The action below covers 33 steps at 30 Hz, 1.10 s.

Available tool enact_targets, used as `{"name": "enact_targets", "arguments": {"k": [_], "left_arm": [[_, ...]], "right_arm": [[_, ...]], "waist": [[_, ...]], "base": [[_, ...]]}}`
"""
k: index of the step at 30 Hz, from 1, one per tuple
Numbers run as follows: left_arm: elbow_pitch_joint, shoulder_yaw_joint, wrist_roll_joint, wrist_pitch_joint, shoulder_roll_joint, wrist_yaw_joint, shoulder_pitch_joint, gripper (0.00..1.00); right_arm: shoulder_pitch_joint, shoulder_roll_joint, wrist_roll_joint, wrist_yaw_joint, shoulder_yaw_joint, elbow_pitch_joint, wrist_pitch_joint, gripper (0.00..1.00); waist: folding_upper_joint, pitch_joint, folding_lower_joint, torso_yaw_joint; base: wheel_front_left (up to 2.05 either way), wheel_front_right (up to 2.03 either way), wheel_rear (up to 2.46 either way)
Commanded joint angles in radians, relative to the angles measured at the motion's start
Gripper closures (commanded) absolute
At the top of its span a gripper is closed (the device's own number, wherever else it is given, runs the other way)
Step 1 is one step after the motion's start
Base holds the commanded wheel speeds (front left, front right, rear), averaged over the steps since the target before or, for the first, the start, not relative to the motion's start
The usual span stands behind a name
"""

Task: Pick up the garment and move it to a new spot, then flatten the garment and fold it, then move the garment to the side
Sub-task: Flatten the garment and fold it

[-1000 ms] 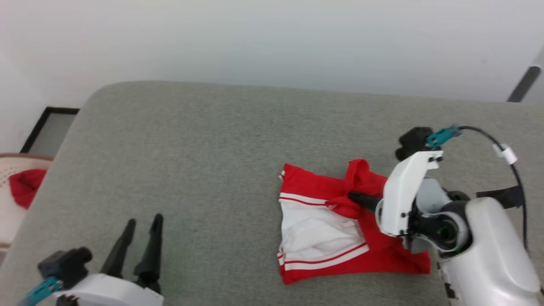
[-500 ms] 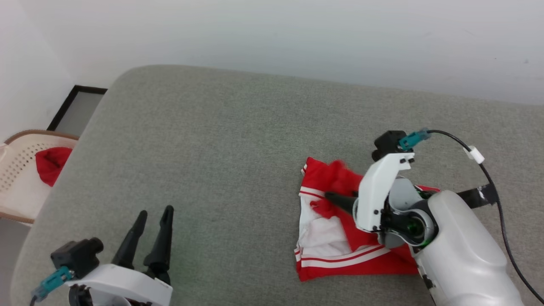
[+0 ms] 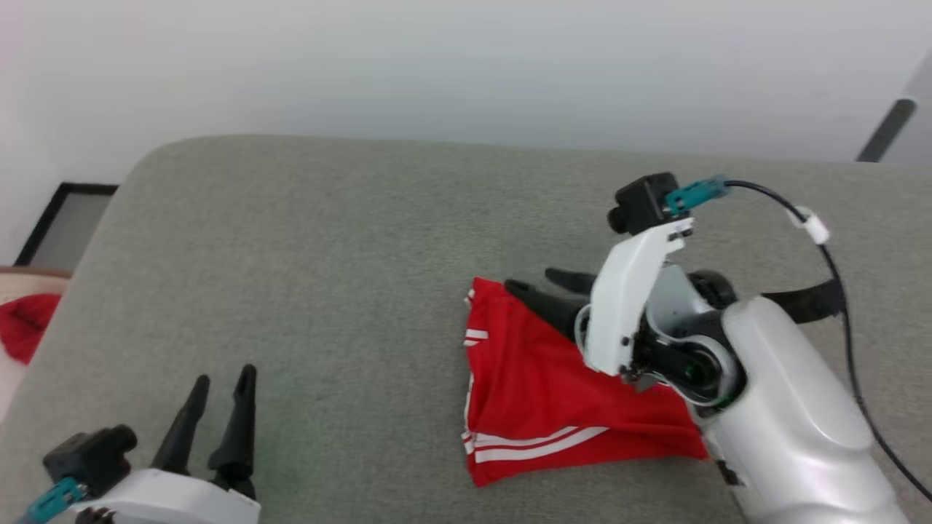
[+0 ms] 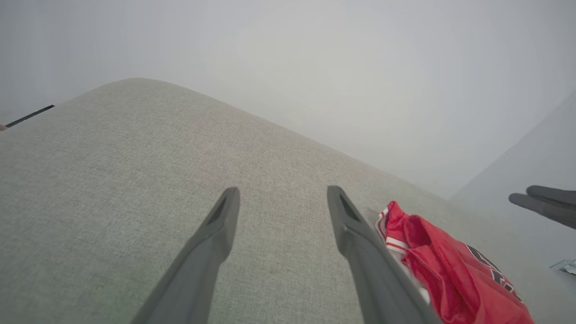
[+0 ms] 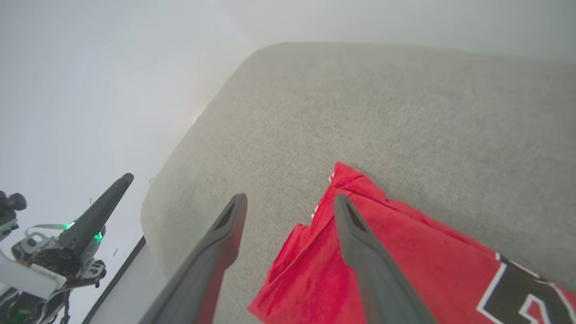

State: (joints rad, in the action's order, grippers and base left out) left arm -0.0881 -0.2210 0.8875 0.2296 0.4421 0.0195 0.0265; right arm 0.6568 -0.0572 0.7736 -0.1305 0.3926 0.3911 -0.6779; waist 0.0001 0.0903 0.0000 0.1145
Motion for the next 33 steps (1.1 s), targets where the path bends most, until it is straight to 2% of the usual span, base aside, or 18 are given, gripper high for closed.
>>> {"name": "enact_targets", "arguments": {"k": [1, 5, 7, 10, 14, 17, 24, 33], "left_arm": [[0.007, 0.008, -0.003, 0.005, 0.006, 0.007, -0.015, 0.0], [0.028, 0.026, -0.012, 0.01, 0.026, 0.019, -0.045, 0.0], [0.038, 0.037, -0.017, 0.012, 0.035, 0.025, -0.063, 0.0], [0.059, 0.063, -0.024, 0.019, 0.05, 0.038, -0.092, 0.0], [0.091, 0.108, -0.028, 0.025, 0.064, 0.05, -0.143, 0.0], [0.118, 0.137, -0.036, 0.028, 0.073, 0.057, -0.174, 0.0], [0.155, 0.171, -0.066, 0.033, 0.075, 0.067, -0.222, 0.0], [0.179, 0.233, -0.111, 0.035, 0.052, 0.053, -0.267, 0.0]], "right_arm": [[-0.029, -0.024, -0.023, 0.0, -0.012, -0.032, 0.016, 0.0], [-0.086, -0.102, -0.079, -0.001, -0.024, -0.176, 0.096, 0.0], [-0.121, -0.165, -0.095, -0.001, 0.002, -0.257, 0.157, 0.0], [-0.181, -0.253, -0.122, 0.0, -0.014, -0.331, 0.274, 0.0], [-0.266, -0.334, -0.146, 0.0, -0.033, -0.38, 0.402, 0.0], [-0.323, -0.371, -0.155, 0.0, -0.054, -0.394, 0.478, 0.0], [-0.429, -0.403, -0.183, 0.0, -0.109, -0.387, 0.593, 0.0], [-0.545, -0.385, -0.212, 0.0, -0.203, -0.388, 0.654, 0.0]], "waist": [[-0.0001, -0.011, 0.0, -0.043], [-0.0001, -0.019, 0.0, -0.089], [-0.0001, -0.023, 0.0, -0.113], [-0.0001, -0.032, 0.0, -0.147], [-0.0001, -0.044, 0.0, -0.183], [-0.0001, -0.048, 0.0, -0.203], [-0.0001, -0.065, 0.0, -0.226], [-0.0001, -0.089, 0.0, -0.223]], "base": [[0.0, 0.0, 0.0], [0.0, 0.0, 0.0], [0.0, 0.0, 0.0], [0.0, 0.0, 0.0], [0.0, 0.0, 0.0], [0.0, 0.0, 0.0], [0.0, 0.0, 0.0], [0.0, 0.0, 0.0]]}}
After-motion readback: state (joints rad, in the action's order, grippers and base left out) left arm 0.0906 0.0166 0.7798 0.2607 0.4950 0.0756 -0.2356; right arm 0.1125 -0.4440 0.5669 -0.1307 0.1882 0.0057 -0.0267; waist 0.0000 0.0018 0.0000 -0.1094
